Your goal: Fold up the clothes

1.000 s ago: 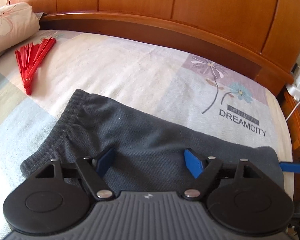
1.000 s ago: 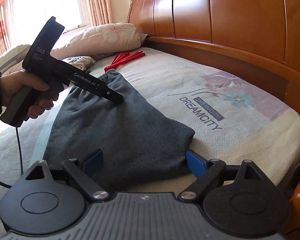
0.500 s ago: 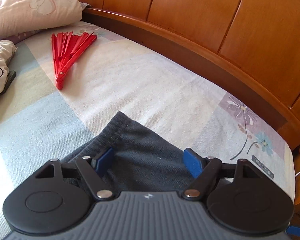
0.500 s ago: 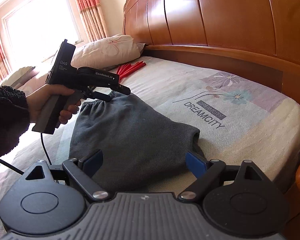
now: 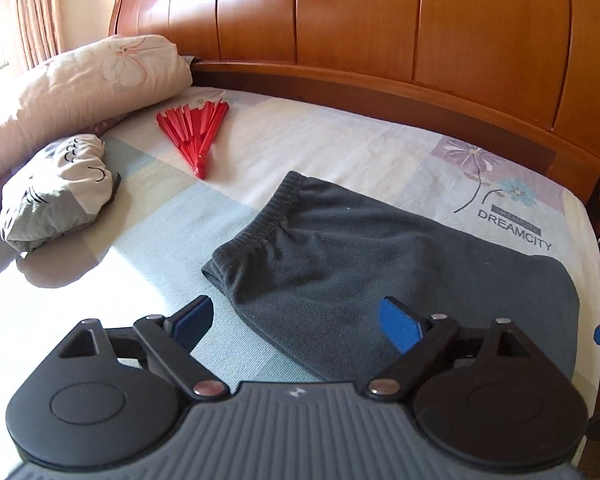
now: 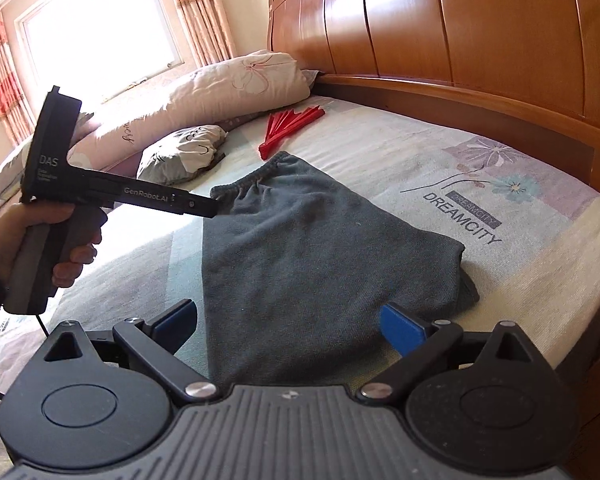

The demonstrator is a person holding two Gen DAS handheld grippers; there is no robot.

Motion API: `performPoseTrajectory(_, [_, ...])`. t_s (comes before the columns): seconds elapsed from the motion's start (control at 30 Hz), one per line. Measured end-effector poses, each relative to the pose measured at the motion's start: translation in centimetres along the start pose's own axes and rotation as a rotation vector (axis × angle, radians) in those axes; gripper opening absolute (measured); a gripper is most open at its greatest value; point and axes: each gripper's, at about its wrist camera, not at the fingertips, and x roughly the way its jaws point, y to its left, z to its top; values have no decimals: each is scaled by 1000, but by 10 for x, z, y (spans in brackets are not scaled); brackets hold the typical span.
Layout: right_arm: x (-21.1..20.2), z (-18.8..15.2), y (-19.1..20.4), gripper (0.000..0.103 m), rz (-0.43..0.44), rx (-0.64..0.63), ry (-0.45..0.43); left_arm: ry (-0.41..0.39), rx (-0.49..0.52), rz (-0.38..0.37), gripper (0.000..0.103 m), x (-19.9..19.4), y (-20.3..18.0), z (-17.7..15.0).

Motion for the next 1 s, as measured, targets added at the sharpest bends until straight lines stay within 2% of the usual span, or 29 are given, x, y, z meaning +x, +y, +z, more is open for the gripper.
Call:
performPoseTrajectory(0.13, [22,-8,11,103,61,36,64,-104,-83,-14,102,-53,6,-31])
performPoseTrajectory(0.17, [31,-13,11,103,34,58,102,-108,-103,-17,102,-61,8,-39])
performPoseTrajectory(0.23, [30,-17,15,103,-8,58,108,-82,-122,-32,102,-76,12,-54])
performPoseTrajectory(0.3, [21,-15,20,103,-30,68,127,-75,-96,-32,102,-90,11,-66])
performPoseTrajectory(0.4, [3,-13,31,103,-91,59,137,-116,-37,54,102,-113,1,-84])
performPoseTrajectory(0.47, [-7,-13,38,103,-138,44,130,-143,-25,64,102,-128,-4,-93])
performPoseTrajectory(0.6, [-23,-18,46,103,-163,73,109,-133,-89,0,102,-142,-9,-110])
performPoseTrajectory(0.87, [-34,-37,66,103,-200,46,144,-59,-86,-12,102,-153,-26,-138])
performPoseTrajectory(1.0, [-40,-45,73,103,-205,37,159,-75,-60,1,102,-165,-34,-140])
